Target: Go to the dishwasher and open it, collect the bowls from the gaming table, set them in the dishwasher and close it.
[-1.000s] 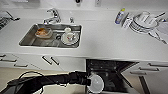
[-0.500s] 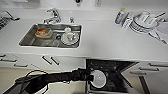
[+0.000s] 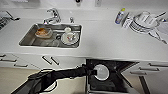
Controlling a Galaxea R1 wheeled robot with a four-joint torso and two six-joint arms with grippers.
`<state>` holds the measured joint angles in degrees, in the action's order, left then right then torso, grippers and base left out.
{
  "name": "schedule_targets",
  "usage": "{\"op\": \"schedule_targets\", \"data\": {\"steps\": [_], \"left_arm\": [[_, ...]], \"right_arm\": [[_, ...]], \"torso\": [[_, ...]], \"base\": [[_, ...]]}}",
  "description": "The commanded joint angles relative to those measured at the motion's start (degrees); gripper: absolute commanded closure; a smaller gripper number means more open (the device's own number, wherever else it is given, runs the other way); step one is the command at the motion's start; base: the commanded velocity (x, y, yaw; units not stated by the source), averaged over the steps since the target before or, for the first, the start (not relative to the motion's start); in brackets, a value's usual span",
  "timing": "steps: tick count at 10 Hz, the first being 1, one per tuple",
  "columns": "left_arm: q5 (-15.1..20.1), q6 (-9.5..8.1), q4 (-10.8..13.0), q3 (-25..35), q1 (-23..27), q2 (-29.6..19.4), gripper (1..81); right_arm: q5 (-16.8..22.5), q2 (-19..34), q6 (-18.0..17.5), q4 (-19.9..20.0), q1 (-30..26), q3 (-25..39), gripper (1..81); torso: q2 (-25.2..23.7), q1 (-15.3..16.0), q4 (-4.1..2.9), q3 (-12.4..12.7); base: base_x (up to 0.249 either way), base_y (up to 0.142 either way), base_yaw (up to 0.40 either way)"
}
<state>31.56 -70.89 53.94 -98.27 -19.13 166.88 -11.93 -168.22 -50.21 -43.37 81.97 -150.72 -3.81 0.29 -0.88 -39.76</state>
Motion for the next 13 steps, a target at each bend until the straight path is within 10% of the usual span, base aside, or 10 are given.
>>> {"op": "schedule_targets", "data": {"steps": [1, 7, 8, 13], "left_arm": [[-1.41, -1.09, 1.78, -4.21, 7.13, 8.04, 81.1], [-1.16, -1.09, 1.60, -2.37, 7.48, 13.83, 81.1], [-0.89, -1.01, 1.43, -1.77, 7.22, 13.84, 1.0], [-0.80, 0.56, 1.87, 14.39, 0.54, -3.17, 1.0]], "right_arm": [[3.32, -0.04, -0.06, -0.75, 1.49, 0.71, 81.1], [3.32, -0.74, 0.20, -0.75, 0.96, 0.71, 81.1], [3.32, -0.74, 0.20, -0.66, 0.96, 0.62, 81.1], [1.58, 0.92, 0.20, -0.66, 1.32, 1.14, 81.1]], "torso": [[0.00, 0.00, 0.00, 0.00], [0.04, 0.02, 0.00, -0.02], [0.04, 0.02, 0.00, -0.02], [0.04, 0.02, 0.00, -0.02]], "base": [[0.000, 0.000, 0.000], [0.000, 0.000, 0.000], [0.000, 0.000, 0.000], [0.000, 0.000, 0.000]]}}
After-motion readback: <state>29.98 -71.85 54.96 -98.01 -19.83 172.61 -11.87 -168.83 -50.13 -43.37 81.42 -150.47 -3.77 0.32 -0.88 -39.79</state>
